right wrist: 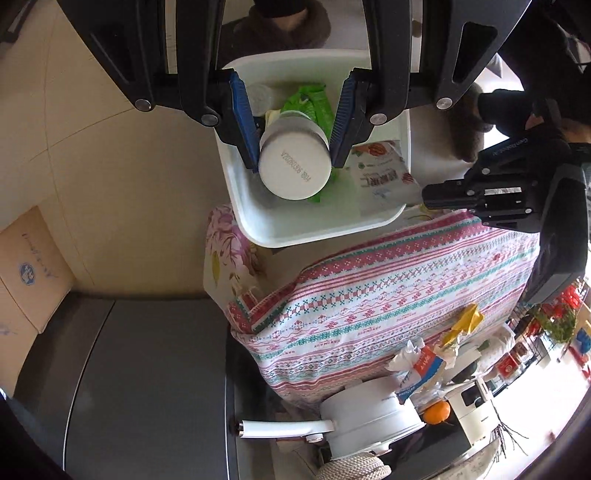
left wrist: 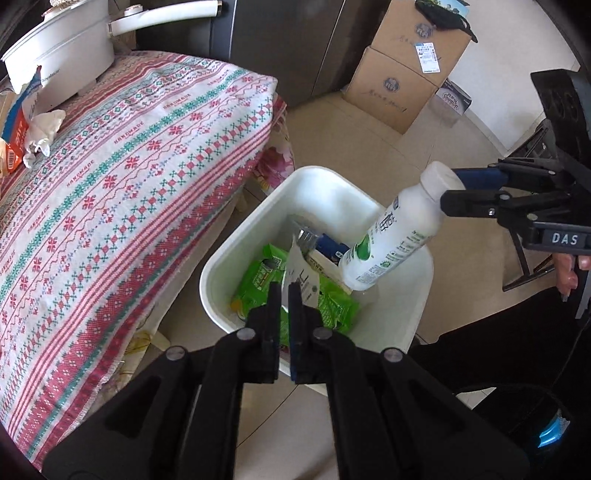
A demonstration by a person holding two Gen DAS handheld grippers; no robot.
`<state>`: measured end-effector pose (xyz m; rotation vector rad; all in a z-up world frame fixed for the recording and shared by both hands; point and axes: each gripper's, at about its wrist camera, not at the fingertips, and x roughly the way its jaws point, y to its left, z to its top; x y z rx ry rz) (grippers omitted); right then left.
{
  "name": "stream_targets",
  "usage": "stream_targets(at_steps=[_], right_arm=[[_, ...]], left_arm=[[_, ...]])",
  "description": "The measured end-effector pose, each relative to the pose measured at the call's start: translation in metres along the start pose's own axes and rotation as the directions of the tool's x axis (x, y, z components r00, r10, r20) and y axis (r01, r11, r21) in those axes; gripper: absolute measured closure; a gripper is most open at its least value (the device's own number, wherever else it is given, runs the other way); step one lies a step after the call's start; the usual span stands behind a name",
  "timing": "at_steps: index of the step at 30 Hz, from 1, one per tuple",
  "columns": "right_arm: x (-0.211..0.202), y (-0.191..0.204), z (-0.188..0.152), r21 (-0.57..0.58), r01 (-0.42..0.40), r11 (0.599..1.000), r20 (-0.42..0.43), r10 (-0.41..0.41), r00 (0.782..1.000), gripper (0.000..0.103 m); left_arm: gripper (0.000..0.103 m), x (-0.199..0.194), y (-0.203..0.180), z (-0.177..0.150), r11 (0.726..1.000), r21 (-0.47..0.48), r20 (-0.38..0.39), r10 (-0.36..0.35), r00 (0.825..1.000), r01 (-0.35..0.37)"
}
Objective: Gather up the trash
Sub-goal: 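Carry the yogurt bottle to the white bin and release it with the right gripper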
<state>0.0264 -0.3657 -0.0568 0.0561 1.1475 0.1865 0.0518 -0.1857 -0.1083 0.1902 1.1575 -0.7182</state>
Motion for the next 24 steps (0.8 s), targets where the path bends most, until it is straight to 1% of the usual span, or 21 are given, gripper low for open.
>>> stream_targets(at_steps=[1,2,3,5,7,8,9,13,15,16,19,21,22,24], right_arm=[[0.0,0.0,0.001,0.0,0.0,1.0,0.0,0.0,1.0,0.063],[-0.001,-0.001,0.001,0.001,0.0,1.0,0.0,0.0,1.0,0.063],[0.0,0.0,0.001,0.0,-0.002,1.0,-0.002,0.002,1.0,0.063],[0.002,0.001,0.0,-0.001,-0.01,1.0,-0.01,0.01,1.0,0.063],[0.004,0.003,-0.001,-0.002,-0.028,1.0,-0.023,0.028,0.999,0.063],[0.007,0.005,-0.001,-0.002,-0.041,0.999,-0.035,0.041,0.999,0.063],[0.01,0.006,-0.002,-0.001,-0.055,0.999,-0.047,0.055,0.997,0.063],[0.028,0.016,-0.005,0.014,-0.094,0.995,-0.109,0.095,0.989,0.063],[0.039,0.023,-0.007,0.015,-0.107,0.994,-0.148,0.108,0.983,0.063],[0.043,0.026,-0.007,0.015,-0.111,0.994,-0.165,0.112,0.98,0.063],[0.054,0.035,-0.009,0.009,-0.112,0.994,-0.203,0.111,0.973,0.063],[0.06,0.04,-0.009,0.001,-0.104,0.995,-0.227,0.102,0.969,0.063],[0.063,0.041,-0.008,0.005,-0.099,0.995,-0.236,0.097,0.967,0.062],[0.063,0.042,-0.004,0.021,-0.094,0.995,-0.234,0.096,0.967,0.057]], left_arm=[[0.09,0.001,0.003,0.0,1.0,-0.01,-0.011,0.002,1.0,-0.003],[0.082,0.0,0.006,0.0,1.0,-0.02,-0.011,0.008,1.0,-0.008],[0.079,-0.001,0.008,0.001,0.999,-0.028,-0.004,0.015,1.0,-0.016],[0.077,-0.008,0.012,0.002,0.999,-0.033,0.015,0.031,0.999,-0.03],[0.067,-0.017,0.017,0.002,0.998,-0.034,0.04,0.05,0.998,-0.049],[0.058,-0.021,0.02,0.002,0.998,-0.036,0.053,0.061,0.997,-0.059],[0.052,-0.026,0.024,0.002,0.997,-0.04,0.066,0.071,0.995,-0.069],[0.045,-0.04,0.041,0.002,0.993,-0.065,0.093,0.102,0.99,-0.096],[0.038,-0.045,0.05,0.002,0.991,-0.084,0.103,0.116,0.988,-0.108],[0.037,-0.048,0.055,0.001,0.989,-0.095,0.107,0.122,0.987,-0.112],[0.033,-0.054,0.069,-0.002,0.984,-0.13,0.115,0.138,0.984,-0.122],[0.027,-0.058,0.076,-0.004,0.98,-0.15,0.118,0.152,0.981,-0.134],[0.026,-0.06,0.079,-0.005,0.977,-0.159,0.12,0.161,0.98,-0.141],[0.023,-0.063,0.085,-0.007,0.972,-0.175,0.12,0.176,0.977,-0.154]])
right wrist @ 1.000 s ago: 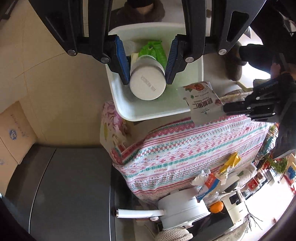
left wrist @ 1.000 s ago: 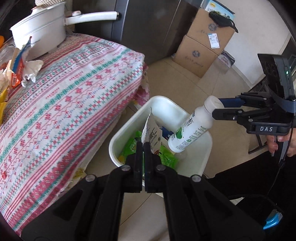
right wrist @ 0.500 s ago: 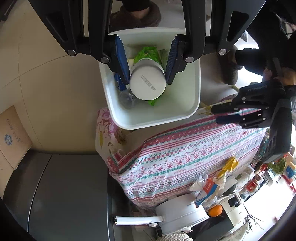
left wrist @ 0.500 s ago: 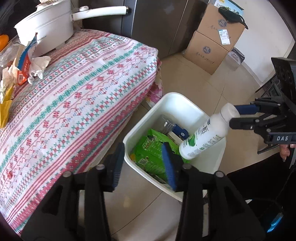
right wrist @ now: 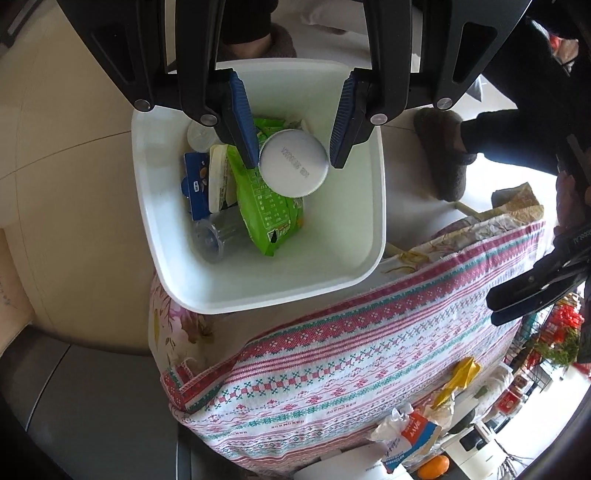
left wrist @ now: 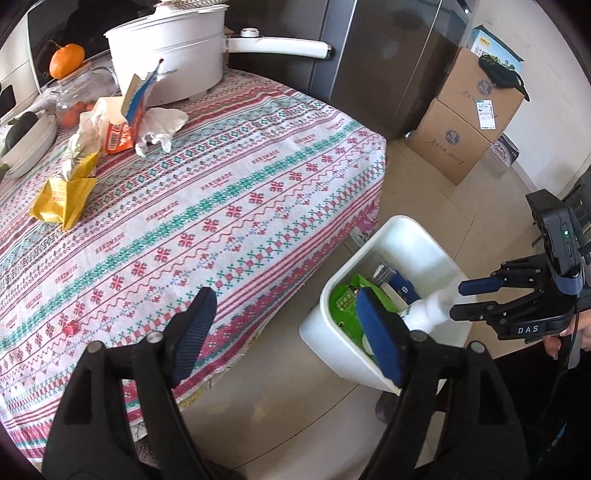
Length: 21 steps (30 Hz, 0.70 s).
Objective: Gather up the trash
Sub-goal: 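Carry the yogurt bottle to the white bin and release it with the right gripper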
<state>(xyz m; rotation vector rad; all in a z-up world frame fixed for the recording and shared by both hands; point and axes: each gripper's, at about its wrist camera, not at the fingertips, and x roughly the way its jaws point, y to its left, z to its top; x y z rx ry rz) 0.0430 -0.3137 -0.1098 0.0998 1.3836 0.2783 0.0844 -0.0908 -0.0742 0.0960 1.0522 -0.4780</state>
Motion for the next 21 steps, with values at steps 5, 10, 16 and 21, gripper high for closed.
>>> stream_targets(at_steps=[5,10,16,21], right_arm=[[-0.017,0.006,0.01,0.003,0.015,1.0,0.067,-0.015,0.998,0.033],[-0.023,0.017,0.023,-0.004,0.031,1.0,0.095,-0.031,0.995,0.03],[-0.026,0.037,0.042,-0.015,0.047,0.999,0.116,-0.045,0.992,0.028],[-0.031,0.053,0.063,-0.028,0.083,0.996,0.154,-0.078,0.985,0.026]], left_arm=[[0.021,-0.005,0.016,-0.003,0.999,-0.031,0.003,0.033,0.999,-0.033],[0.02,-0.01,0.03,-0.004,0.997,-0.054,0.004,0.061,0.998,-0.061],[0.02,-0.021,0.061,0.003,0.989,-0.099,0.017,0.112,0.994,-0.11],[0.02,-0.031,0.103,0.013,0.972,-0.203,0.025,0.128,0.991,-0.12]])
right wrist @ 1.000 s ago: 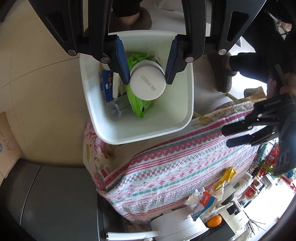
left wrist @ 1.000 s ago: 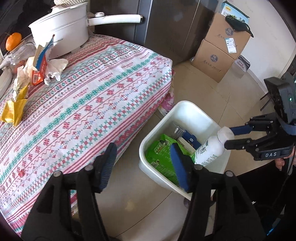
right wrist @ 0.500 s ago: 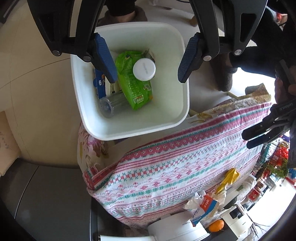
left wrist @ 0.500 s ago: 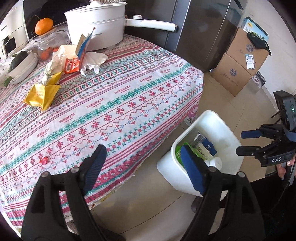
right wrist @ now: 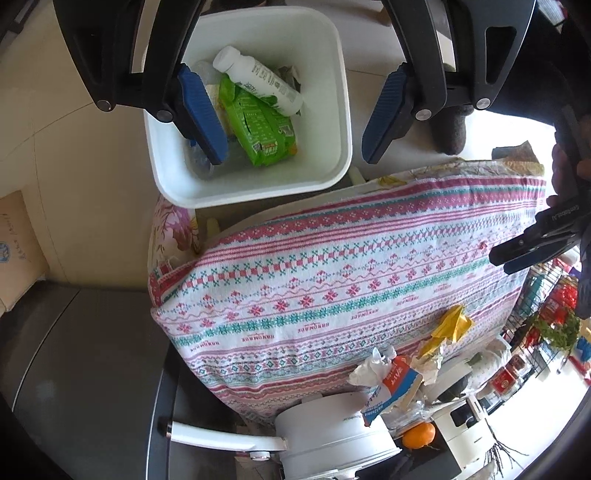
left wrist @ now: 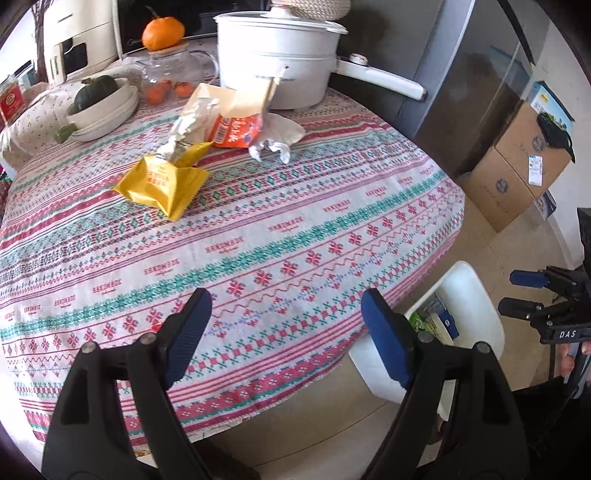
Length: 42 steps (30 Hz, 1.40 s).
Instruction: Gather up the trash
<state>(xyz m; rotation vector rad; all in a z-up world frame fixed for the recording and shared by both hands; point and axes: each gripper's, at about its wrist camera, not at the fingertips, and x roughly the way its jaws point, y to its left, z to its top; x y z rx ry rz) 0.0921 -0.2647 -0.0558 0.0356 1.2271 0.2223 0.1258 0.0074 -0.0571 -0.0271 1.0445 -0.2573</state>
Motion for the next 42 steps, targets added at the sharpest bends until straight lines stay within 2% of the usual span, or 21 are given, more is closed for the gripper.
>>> stream_targets(at_steps=[5,12,16,22,26,32,34,36,38,42], right_arm=[[-0.001,0.016,0.024,-0.007,0.035,0.999,0.043,-0.034,0.998,0.024],[0.001,0.037,0.058,-0.015,0.072,0.997,0.086,-0.071,0.994,0.023],[0.005,0.045,0.075,-0.009,0.085,0.996,0.105,-0.084,0.991,0.021],[0.021,0.054,0.095,0.001,0.079,0.997,0.093,-0.078,0.993,0.021],[0.027,0.06,0.105,0.009,0.071,0.997,0.093,-0.072,0.993,0.021],[0.031,0.064,0.113,0.022,0.073,0.997,0.101,-0.075,0.992,0.021],[0.033,0.065,0.115,0.027,0.067,0.997,0.101,-0.069,0.992,0.021],[0.034,0.066,0.116,0.03,0.062,0.998,0.099,-0.064,0.993,0.021],[0.035,0.067,0.116,0.03,0.061,0.998,0.096,-0.063,0.993,0.021],[0.037,0.068,0.114,0.03,0.072,0.997,0.097,-0.075,0.992,0.021]], left_arm=[[0.02,0.002,0.039,0.016,0.993,-0.112,0.011,0.024,1.0,-0.022],[0.02,0.015,0.081,0.038,0.97,-0.242,-0.002,0.038,0.999,-0.037],[0.02,0.023,0.097,0.055,0.952,-0.304,0.036,0.048,0.998,-0.035],[0.02,0.053,0.107,0.075,0.903,-0.427,0.04,0.06,0.997,-0.037],[0.02,0.076,0.104,0.084,0.884,-0.461,0.013,0.094,0.995,-0.077],[0.021,0.098,0.112,0.087,0.83,-0.542,-0.003,0.153,0.988,-0.13],[0.028,0.101,0.117,0.085,0.811,-0.572,-0.004,0.149,0.989,-0.125],[0.053,0.105,0.119,0.083,0.801,-0.588,-0.008,0.135,0.991,-0.113],[0.056,0.106,0.12,0.082,0.807,-0.58,-0.011,0.132,0.991,-0.114],[0.069,0.099,0.114,0.083,0.841,-0.526,-0.021,0.131,0.991,-0.122]])
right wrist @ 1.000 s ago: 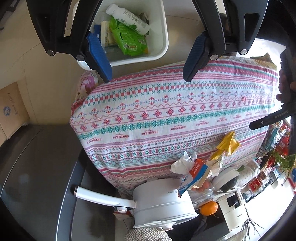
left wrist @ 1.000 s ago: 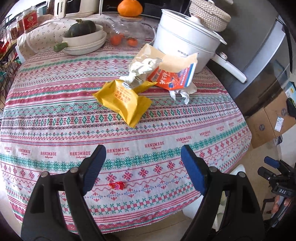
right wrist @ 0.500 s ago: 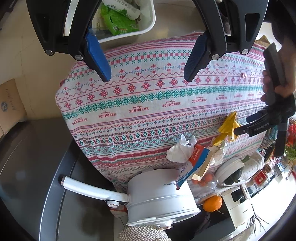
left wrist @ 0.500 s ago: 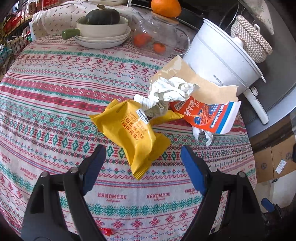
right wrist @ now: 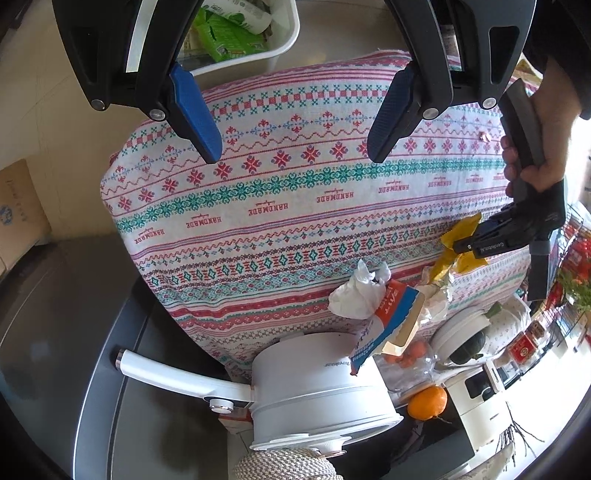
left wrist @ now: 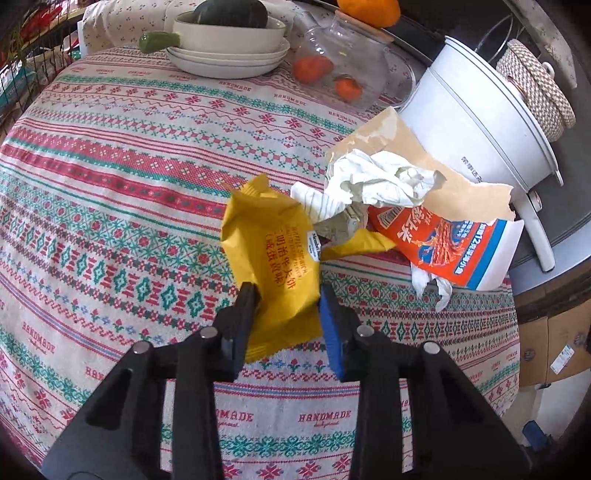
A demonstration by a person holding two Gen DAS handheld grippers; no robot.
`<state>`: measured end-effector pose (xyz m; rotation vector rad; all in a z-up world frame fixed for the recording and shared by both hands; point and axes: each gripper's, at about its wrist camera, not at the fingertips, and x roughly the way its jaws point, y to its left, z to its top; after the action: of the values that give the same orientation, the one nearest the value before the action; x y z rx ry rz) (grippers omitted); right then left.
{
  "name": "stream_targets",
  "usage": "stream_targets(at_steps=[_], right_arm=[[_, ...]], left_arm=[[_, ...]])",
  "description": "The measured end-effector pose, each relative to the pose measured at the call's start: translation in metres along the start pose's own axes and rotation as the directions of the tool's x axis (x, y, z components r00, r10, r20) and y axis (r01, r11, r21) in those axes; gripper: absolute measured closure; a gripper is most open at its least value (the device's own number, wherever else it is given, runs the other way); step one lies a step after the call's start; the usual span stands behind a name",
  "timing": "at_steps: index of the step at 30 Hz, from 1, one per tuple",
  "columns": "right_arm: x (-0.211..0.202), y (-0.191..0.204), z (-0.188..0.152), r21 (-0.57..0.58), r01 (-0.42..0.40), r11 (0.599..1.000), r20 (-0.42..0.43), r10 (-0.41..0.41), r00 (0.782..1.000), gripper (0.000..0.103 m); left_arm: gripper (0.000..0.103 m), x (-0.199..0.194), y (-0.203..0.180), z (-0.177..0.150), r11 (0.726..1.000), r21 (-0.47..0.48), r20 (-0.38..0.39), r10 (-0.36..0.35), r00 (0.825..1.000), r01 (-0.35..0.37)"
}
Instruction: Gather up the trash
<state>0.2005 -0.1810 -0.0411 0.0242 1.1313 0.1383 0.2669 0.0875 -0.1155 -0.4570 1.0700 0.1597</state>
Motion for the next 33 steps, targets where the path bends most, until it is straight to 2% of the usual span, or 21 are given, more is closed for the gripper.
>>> stream_targets(at_steps=[1,2,4,8,11,14,19,22,27,30,33], right_arm=[[0.0,0.0,0.0,0.003,0.004,1.0,0.002,-0.004,1.0,0.021],[0.001,0.0,-0.001,0.007,0.005,1.0,0.005,-0.005,1.0,0.021],[0.0,0.0,0.0,0.016,0.0,1.0,0.016,0.0,1.0,0.021],[0.0,0.004,0.0,0.034,-0.018,0.999,0.048,0.016,0.999,0.02],[0.009,0.012,0.007,0.048,-0.044,0.998,0.034,0.042,0.999,0.02],[0.017,0.022,0.021,0.069,-0.083,0.994,0.033,0.081,0.996,0.02],[0.028,0.051,0.049,0.034,-0.095,0.995,0.113,0.09,0.99,0.02],[0.043,0.068,0.067,0.027,-0.13,0.991,0.135,0.125,0.983,0.02],[0.073,0.092,0.092,0.012,-0.114,0.993,0.162,0.11,0.981,0.021],[0.09,0.1,0.106,0.01,-0.124,0.992,0.172,0.12,0.978,0.033],[0.107,0.103,0.119,0.026,-0.127,0.992,0.141,0.122,0.982,0.055]], left_arm=[[0.074,-0.003,0.0,0.0,1.0,0.014,-0.001,-0.002,1.0,0.002],[0.09,-0.007,-0.001,-0.001,0.999,0.031,-0.002,-0.012,1.0,0.012],[0.092,-0.02,-0.001,-0.002,0.997,0.075,0.011,-0.007,1.0,0.006],[0.094,-0.038,0.009,-0.007,0.992,0.122,-0.003,-0.029,1.0,0.03],[0.095,-0.052,0.022,-0.004,0.99,0.132,-0.001,-0.048,0.999,0.048],[0.095,-0.072,0.033,-0.001,0.987,0.155,0.035,-0.051,0.998,0.045],[0.095,-0.101,0.05,0.003,0.982,0.185,0.096,-0.061,0.994,0.042],[0.095,-0.117,0.062,0.002,0.981,0.19,0.124,-0.068,0.99,0.043],[0.095,-0.133,0.07,-0.002,0.978,0.199,0.145,-0.093,0.985,0.063],[0.095,-0.137,0.073,-0.003,0.977,0.2,0.147,-0.105,0.984,0.074],[0.095,-0.138,0.075,-0.004,0.978,0.192,0.143,-0.114,0.983,0.086]])
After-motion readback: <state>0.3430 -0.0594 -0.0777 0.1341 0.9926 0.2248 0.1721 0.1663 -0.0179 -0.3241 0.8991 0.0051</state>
